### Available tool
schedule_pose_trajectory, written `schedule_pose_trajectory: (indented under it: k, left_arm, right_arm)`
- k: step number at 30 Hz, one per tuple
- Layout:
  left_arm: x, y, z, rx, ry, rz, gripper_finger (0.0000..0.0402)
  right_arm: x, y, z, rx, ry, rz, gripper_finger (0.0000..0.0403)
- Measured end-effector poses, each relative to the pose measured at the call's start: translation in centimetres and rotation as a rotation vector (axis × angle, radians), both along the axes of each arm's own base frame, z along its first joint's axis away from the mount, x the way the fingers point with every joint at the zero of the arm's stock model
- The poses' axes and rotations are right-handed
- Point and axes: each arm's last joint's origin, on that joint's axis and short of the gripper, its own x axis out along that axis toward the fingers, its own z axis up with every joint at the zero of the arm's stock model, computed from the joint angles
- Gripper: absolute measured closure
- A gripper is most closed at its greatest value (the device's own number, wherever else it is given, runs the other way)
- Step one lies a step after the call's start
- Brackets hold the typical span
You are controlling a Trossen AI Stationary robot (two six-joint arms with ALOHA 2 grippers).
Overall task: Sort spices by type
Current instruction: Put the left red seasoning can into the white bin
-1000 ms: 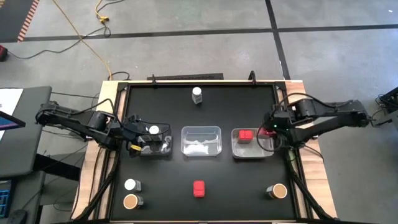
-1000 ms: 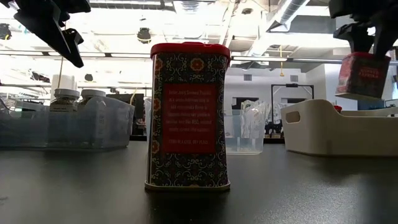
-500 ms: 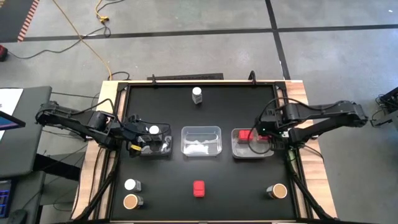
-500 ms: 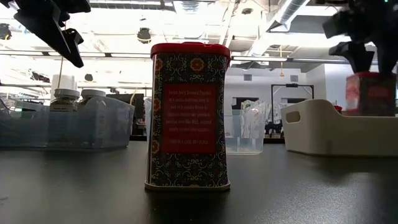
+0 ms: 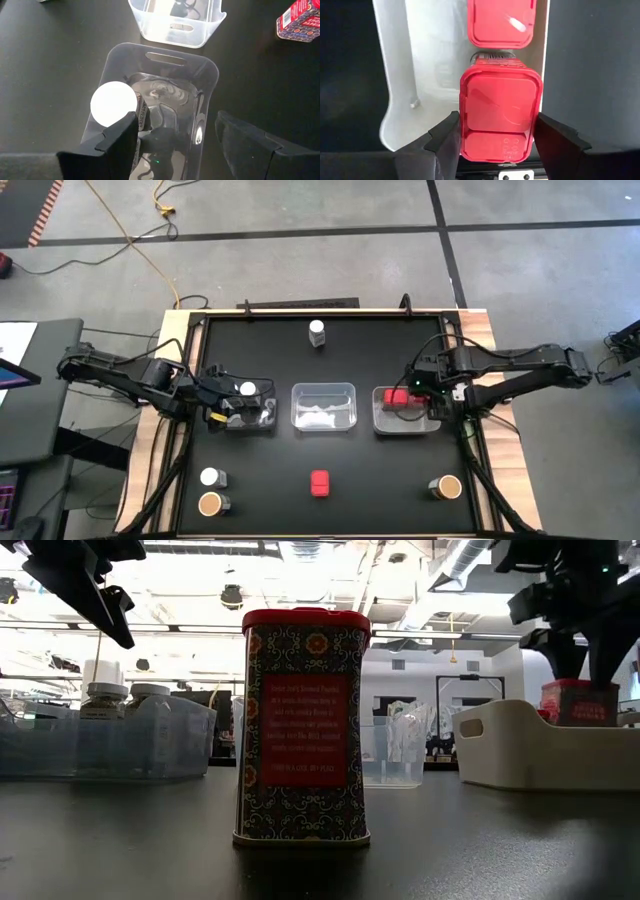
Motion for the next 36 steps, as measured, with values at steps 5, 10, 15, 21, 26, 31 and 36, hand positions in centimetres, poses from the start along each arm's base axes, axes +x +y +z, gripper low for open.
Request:
schedule_pose_trajectory:
  k: [5,10,15,21,26,31,36]
  left_arm:
    - [0.0,0.0,0.0,0.000,0.000,0.000,0.0150]
    - [0.0,0.0,0.0,0.001,0.000,-0.001,0.0150]
    - [0.0,0.0,0.0,0.001,0.000,-0.001,0.0150]
    - [0.0,0.0,0.0,0.001,0.001,-0.001,0.0150]
    - [0.0,0.0,0.0,0.001,0.001,-0.001,0.0150]
    - [0.0,0.0,0.0,0.001,0.000,-0.001,0.0150]
    - [0.0,0.0,0.0,0.005,0.001,-0.005,0.0150]
  right_arm:
    - [0.0,-0.4,-0.8,0.030,0.002,-0.003,0.0158]
    - [0.3,-0.6,-1.1,0.025,0.007,0.028,0.0158]
    - [0.9,-0.6,-1.6,0.044,0.018,0.055,0.0158]
    - [1.6,-0.8,-2.3,0.049,0.067,0.053,0.0158]
    - [1.9,-1.1,-2.7,0.054,0.096,0.039,0.0158]
    - [1.9,-1.2,-2.8,0.055,0.098,0.034,0.0158]
    - [1.8,-1.2,-2.8,0.056,0.104,0.027,0.0158]
